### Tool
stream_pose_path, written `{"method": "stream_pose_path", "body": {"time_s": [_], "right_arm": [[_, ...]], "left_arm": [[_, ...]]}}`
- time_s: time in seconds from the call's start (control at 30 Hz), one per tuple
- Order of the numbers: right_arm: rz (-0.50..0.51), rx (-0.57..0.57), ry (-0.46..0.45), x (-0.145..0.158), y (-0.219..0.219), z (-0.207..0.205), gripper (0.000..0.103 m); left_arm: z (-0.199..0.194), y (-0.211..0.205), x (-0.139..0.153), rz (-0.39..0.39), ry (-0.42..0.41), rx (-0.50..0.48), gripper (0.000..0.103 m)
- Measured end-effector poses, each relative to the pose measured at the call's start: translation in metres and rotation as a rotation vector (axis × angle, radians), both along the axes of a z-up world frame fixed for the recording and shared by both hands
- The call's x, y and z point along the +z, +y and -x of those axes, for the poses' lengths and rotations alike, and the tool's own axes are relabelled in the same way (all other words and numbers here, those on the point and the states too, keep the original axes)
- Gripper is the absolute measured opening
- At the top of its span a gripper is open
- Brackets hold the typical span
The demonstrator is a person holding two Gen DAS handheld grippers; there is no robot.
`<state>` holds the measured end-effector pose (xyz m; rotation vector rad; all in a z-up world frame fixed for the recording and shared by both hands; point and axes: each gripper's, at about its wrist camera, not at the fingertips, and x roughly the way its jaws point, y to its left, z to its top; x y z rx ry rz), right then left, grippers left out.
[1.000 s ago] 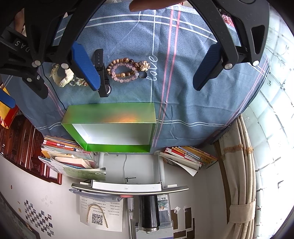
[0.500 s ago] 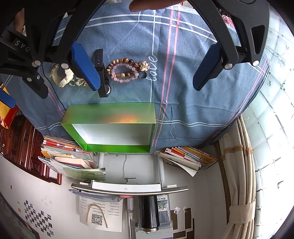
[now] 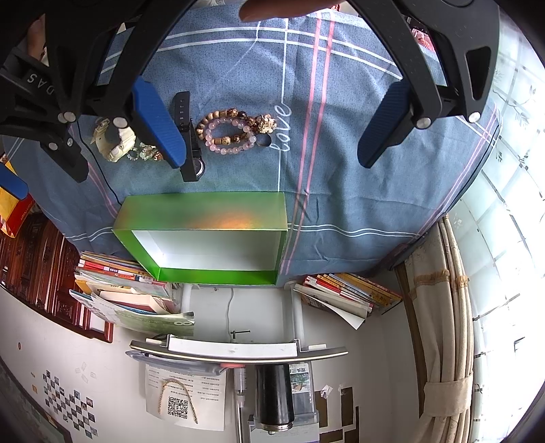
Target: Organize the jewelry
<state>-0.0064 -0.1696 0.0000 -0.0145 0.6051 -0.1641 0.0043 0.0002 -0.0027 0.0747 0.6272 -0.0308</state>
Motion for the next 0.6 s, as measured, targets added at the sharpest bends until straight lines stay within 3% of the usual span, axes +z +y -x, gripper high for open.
{"method": "stream_pose_path", "body": {"time_s": [0.6], "right_arm": [[0.0,0.003,0.005,-0.0008,0.0017,0.0007,0.101]], "left_arm": [[-0.0005,0.0037,-0.0038,0.001,0.009,0.007,0.099]]}}
